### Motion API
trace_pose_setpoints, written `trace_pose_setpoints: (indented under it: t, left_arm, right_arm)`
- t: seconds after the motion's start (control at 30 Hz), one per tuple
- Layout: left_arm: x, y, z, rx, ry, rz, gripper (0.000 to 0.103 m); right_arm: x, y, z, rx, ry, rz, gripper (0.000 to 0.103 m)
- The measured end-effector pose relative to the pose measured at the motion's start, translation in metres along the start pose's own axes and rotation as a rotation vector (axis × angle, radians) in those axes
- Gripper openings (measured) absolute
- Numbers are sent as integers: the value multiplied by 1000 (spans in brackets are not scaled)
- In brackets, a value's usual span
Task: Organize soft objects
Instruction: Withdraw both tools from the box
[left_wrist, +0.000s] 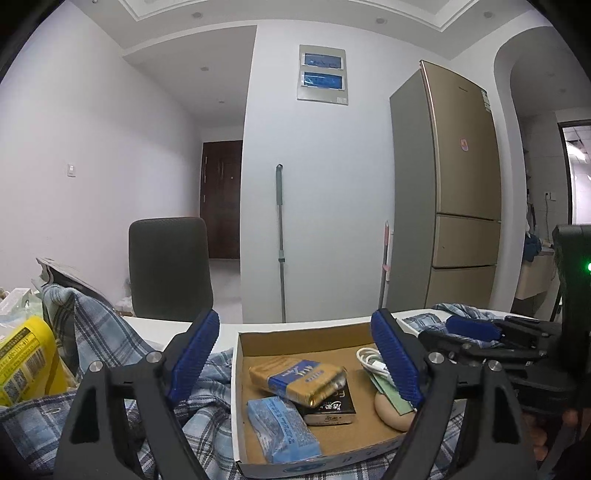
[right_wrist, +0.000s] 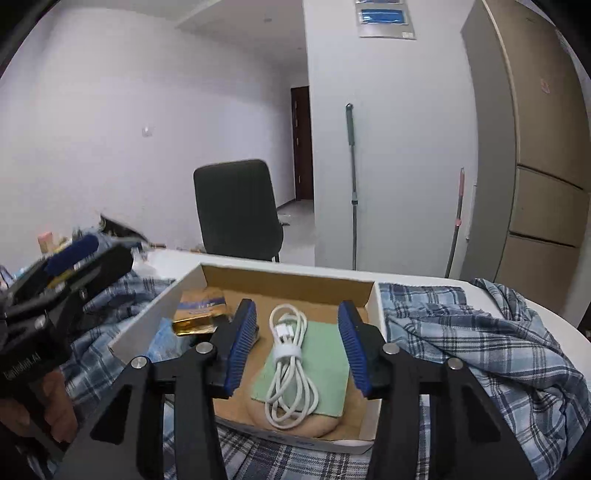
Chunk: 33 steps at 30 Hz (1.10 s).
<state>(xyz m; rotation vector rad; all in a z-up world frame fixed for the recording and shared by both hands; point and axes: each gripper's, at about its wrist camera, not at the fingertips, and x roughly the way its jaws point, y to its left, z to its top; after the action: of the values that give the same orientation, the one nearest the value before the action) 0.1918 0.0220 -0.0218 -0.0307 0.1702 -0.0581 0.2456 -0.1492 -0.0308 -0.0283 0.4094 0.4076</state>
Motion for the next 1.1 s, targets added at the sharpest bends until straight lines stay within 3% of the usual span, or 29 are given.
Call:
trace_pose_setpoints:
  t: [0.3, 0.53, 0.67, 0.83, 0.93, 1.1]
  left_arm:
    - [-48, -4, 44, 1, -90, -32, 86]
    - [-99, -8, 64, 24, -100, 2, 86]
    - [-129, -9, 62, 25, -82, -9, 86]
    - [-156, -13, 51, 30, -42, -25, 91]
    - [-169, -12, 40, 8, -43, -33, 103]
    - [-174, -12, 19, 17, -32, -14, 103]
  right_arm:
    - [-54, 0, 38, 4, -81, 31, 46]
    - [-115, 9, 48, 14, -164, 75, 51]
    - [-146, 19, 41, -16, -202, 85, 56]
    - [-165, 26, 22, -24, -188, 101, 61]
    - [-169, 28, 11, -28, -166, 106, 72]
    - [-169, 35, -14, -90, -130, 96, 83]
